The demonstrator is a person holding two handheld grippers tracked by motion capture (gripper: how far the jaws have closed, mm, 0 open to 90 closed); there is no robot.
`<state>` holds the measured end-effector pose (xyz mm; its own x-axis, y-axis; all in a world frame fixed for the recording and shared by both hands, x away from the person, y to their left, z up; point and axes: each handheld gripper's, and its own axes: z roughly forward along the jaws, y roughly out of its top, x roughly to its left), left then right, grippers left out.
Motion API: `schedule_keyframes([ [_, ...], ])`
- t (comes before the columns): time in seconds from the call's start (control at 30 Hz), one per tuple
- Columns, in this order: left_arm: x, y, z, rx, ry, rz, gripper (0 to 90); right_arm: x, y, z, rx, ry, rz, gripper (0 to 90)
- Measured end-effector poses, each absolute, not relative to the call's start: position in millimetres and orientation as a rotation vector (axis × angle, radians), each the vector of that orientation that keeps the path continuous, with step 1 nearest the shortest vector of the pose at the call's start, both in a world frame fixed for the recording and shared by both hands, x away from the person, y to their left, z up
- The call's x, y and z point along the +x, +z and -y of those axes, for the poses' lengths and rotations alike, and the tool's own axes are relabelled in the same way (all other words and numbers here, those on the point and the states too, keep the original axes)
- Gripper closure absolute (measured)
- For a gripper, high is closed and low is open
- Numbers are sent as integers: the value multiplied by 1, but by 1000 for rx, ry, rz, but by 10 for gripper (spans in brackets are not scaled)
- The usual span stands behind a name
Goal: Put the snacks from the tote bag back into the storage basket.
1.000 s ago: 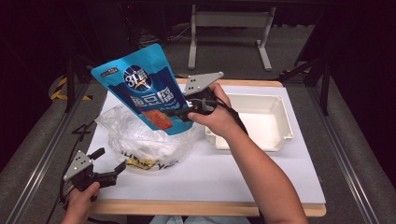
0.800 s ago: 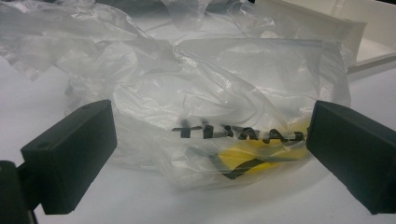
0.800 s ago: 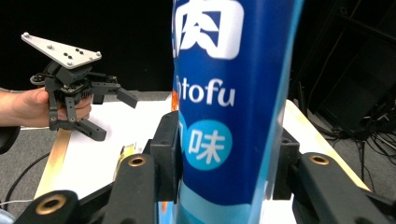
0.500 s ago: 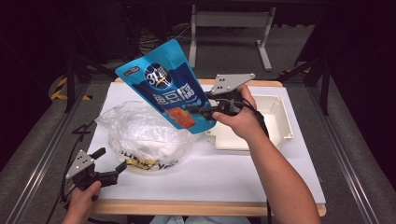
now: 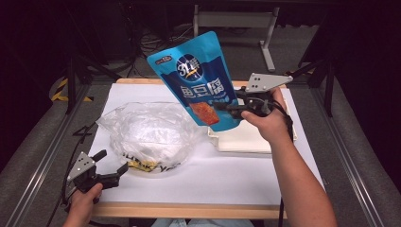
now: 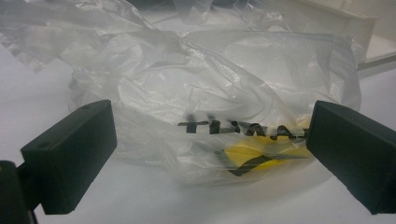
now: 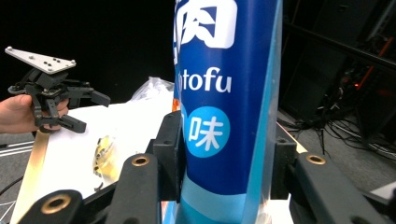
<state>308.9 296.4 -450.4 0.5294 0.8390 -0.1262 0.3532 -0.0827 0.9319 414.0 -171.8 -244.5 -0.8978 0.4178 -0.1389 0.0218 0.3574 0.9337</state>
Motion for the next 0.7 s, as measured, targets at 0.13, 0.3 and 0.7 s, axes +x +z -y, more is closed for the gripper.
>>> schedule_keyframes([
  [0.13,309,-451,-296,1677,552,-1019,25,412,-244,189,429,1568,-2243,592],
  [0.3,310,-451,-296,1671,556,-1024,24,410,-243,201,452,1570,-2219,592],
  [0.7,309,-451,-296,1680,557,-1027,25,409,-244,230,526,1567,-2168,593],
])
